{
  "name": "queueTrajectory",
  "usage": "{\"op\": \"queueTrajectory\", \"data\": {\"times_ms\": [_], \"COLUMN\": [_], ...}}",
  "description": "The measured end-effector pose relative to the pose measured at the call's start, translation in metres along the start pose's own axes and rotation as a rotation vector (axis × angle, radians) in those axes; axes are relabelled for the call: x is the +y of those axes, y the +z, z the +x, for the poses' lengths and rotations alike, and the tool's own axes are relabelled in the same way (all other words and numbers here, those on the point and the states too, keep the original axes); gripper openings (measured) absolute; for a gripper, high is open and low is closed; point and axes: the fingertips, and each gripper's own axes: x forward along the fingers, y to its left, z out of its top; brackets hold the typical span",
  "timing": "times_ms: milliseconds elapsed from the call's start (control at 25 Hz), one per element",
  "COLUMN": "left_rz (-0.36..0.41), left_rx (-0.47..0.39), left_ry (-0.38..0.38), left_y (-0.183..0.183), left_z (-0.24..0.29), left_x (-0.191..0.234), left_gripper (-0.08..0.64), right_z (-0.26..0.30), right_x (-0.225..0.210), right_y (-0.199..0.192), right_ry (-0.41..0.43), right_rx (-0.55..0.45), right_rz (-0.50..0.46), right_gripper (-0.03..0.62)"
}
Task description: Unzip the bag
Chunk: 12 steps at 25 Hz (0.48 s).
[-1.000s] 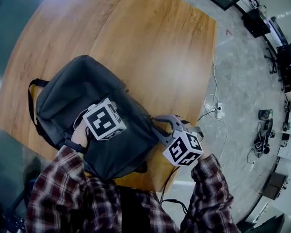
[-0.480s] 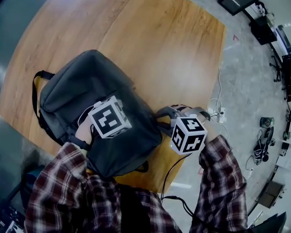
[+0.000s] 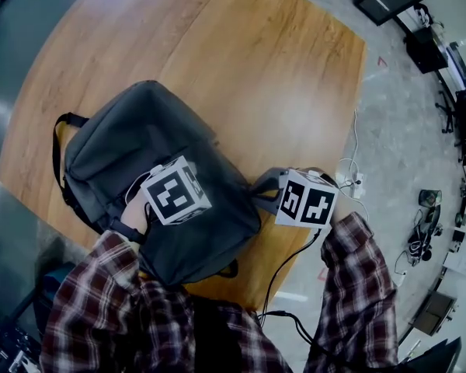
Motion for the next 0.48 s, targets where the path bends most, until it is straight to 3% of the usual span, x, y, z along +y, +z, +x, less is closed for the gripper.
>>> {"op": "queueTrajectory", "data": {"times_ms": [480], "left_rz": [-0.037], "left_rx": [-0.026], "left_ry": [0.027], "left_y": [0.000], "left_z": [0.003], "left_x": [0.004], "left_gripper": [0.009], "right_z": [0.000], "right_x": [0.031], "right_y": [-0.017], "right_ry": [-0.200], "right_rx": [0.072], "right_rz": [0.016], "right_gripper": [0.017]}}
